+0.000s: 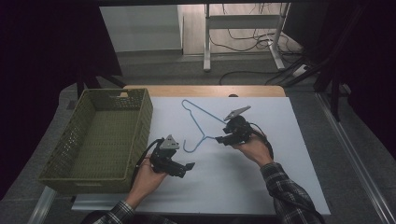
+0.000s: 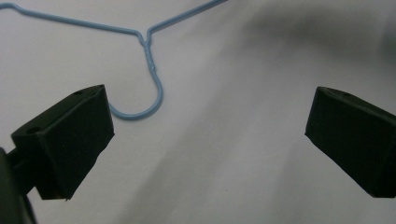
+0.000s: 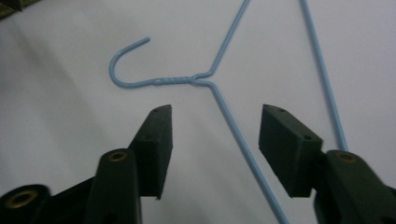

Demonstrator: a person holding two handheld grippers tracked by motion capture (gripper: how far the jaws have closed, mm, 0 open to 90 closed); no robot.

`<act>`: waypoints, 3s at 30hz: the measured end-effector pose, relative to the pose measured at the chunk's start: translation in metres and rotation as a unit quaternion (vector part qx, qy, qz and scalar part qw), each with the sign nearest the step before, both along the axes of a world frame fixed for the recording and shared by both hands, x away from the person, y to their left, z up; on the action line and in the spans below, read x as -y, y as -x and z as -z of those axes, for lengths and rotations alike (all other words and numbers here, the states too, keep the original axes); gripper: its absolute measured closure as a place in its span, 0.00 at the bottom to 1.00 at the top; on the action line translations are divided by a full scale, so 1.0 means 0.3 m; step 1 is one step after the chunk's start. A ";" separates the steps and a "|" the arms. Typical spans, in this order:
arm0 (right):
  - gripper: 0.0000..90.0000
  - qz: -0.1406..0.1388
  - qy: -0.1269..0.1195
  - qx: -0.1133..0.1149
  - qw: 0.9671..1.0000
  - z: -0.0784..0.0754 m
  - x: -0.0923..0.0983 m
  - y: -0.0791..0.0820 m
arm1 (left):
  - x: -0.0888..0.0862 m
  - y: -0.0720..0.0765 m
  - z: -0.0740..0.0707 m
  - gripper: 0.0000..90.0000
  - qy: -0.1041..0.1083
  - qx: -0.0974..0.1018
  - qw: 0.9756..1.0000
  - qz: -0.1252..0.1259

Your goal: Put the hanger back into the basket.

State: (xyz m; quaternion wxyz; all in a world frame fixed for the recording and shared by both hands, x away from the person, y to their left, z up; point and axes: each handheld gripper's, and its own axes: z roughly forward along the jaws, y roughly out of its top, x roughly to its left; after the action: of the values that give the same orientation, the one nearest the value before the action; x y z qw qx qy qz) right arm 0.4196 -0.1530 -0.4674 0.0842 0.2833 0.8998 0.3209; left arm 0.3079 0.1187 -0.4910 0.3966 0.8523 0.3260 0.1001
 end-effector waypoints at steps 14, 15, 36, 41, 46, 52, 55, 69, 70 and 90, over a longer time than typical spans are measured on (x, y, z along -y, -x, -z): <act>0.82 -0.047 0.051 -0.015 0.997 0.128 -0.056 -0.116 | -0.008 -0.017 0.020 0.01 0.004 -0.024 1.000 -0.019; 0.85 -0.051 0.056 -0.015 0.997 0.137 -0.060 -0.118 | -0.008 -0.017 0.020 0.01 0.002 -0.024 1.000 -0.020; 0.96 -0.065 0.020 -0.005 0.998 0.087 -0.032 -0.103 | -0.024 -0.048 0.020 0.61 -0.020 -0.045 0.996 -0.070; 0.96 -0.062 0.009 -0.007 0.998 0.064 -0.023 -0.089 | -0.016 -0.120 0.030 0.97 -0.032 -0.045 0.995 -0.083; 0.96 -0.065 0.002 -0.013 0.998 0.060 -0.014 -0.080 | -0.006 -0.192 0.056 0.97 -0.035 -0.037 0.995 -0.091; 0.96 -0.076 0.010 -0.022 0.997 0.073 -0.017 -0.074 | 0.015 -0.209 0.069 0.95 -0.023 -0.030 0.997 -0.069; 0.88 -0.070 0.013 -0.020 0.997 0.071 -0.021 -0.072 | 0.020 -0.207 0.065 0.95 -0.029 -0.027 0.997 -0.065; 0.95 -0.025 0.071 -0.015 0.997 0.089 -0.117 -0.070 | 0.027 -0.202 0.044 0.87 -0.014 -0.016 0.998 -0.058; 0.96 -0.025 0.073 -0.016 0.997 0.085 -0.119 -0.063 | 0.029 -0.200 0.044 0.81 -0.014 -0.015 0.998 -0.059; 0.96 -0.037 -0.022 -0.014 0.999 -0.086 -0.109 0.037 | 0.040 -0.136 -0.102 0.62 0.114 0.092 0.989 -0.025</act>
State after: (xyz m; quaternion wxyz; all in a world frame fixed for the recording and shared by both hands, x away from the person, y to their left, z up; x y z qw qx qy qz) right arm 0.4085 -0.1202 -0.4415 0.0532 0.2563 0.9033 0.3399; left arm 0.3487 0.1068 -0.4605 0.5170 0.7802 0.3185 0.1504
